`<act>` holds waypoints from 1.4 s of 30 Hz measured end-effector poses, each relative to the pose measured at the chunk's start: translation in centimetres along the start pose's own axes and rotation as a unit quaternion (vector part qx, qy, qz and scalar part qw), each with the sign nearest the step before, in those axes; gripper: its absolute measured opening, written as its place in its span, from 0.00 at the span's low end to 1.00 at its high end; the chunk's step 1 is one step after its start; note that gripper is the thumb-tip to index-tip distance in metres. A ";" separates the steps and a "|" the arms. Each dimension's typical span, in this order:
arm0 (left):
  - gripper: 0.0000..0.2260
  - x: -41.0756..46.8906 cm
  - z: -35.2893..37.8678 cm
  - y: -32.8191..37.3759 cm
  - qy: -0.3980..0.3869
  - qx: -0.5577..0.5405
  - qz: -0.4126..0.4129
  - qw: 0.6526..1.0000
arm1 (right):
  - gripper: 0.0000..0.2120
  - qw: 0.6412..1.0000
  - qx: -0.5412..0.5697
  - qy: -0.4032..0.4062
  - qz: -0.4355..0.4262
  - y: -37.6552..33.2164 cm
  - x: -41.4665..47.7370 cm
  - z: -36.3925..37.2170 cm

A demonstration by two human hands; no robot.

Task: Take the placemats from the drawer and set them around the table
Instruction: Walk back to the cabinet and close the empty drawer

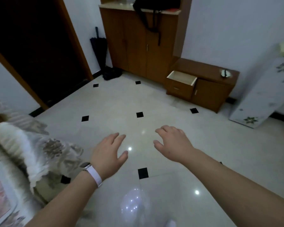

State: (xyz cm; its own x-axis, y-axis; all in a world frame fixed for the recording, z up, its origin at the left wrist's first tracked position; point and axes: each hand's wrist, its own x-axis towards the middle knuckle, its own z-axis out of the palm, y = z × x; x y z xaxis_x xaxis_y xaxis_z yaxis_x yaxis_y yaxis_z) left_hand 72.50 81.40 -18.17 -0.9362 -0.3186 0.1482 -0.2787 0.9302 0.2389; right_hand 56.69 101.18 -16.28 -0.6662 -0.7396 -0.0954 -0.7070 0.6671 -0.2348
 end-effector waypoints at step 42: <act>0.26 60.9 11.0 4.8 -0.027 -0.018 0.130 0.991 | 0.24 0.979 -0.002 0.040 0.198 32.3 39.0 -11.6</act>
State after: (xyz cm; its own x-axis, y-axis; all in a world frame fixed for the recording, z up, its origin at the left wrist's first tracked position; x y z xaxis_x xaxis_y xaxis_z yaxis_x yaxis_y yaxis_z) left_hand 11.76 68.42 -18.56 -0.9858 -0.0580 0.1575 -0.0199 0.9722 0.2332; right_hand 5.12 94.94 -16.40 -0.9048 -0.4133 -0.1022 -0.3899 0.9009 -0.1906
